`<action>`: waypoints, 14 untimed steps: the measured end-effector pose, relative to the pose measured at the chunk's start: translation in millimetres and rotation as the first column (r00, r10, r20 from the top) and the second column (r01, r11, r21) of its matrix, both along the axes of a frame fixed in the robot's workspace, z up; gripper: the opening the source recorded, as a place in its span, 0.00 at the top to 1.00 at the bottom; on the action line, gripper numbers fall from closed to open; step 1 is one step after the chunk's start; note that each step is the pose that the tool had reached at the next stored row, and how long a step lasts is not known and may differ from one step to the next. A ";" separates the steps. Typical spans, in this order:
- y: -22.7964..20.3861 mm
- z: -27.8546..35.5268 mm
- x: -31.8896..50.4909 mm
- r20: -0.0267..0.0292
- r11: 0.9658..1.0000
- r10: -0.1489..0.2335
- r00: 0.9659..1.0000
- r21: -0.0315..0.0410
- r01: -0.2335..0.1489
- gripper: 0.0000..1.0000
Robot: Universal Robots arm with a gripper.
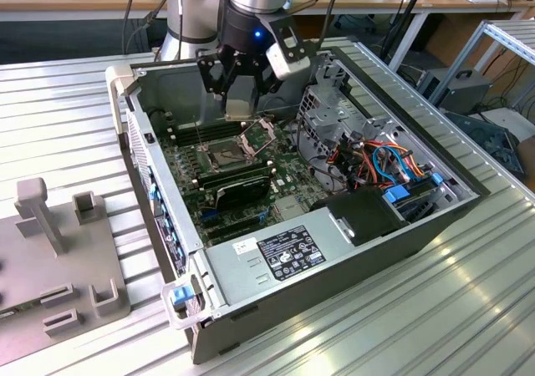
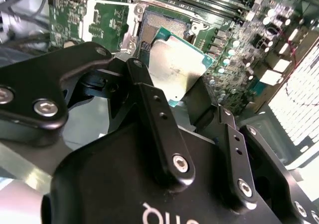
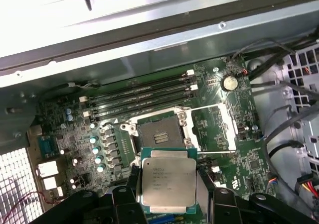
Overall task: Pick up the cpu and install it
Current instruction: 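Place the cpu into insertion slot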
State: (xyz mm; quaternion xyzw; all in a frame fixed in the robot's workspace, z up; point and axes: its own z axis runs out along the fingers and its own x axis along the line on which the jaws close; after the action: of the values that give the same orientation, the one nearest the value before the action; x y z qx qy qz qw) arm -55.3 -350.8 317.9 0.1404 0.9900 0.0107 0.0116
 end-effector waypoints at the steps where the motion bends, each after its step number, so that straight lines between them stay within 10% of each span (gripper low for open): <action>1: 0.0 -0.2 0.0 0.000 1.000 -0.018 1.000 0.000 0.018 0.46; 6: 0.0 -1.4 0.0 0.000 0.994 -0.107 0.994 0.000 0.107 0.46; 14: 0.0 -3.5 0.0 0.000 0.967 -0.254 0.967 0.000 0.254 0.46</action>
State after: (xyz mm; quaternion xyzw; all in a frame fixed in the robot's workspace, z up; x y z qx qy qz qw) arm -55.3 -350.8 314.4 0.2662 0.9638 0.0091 0.0128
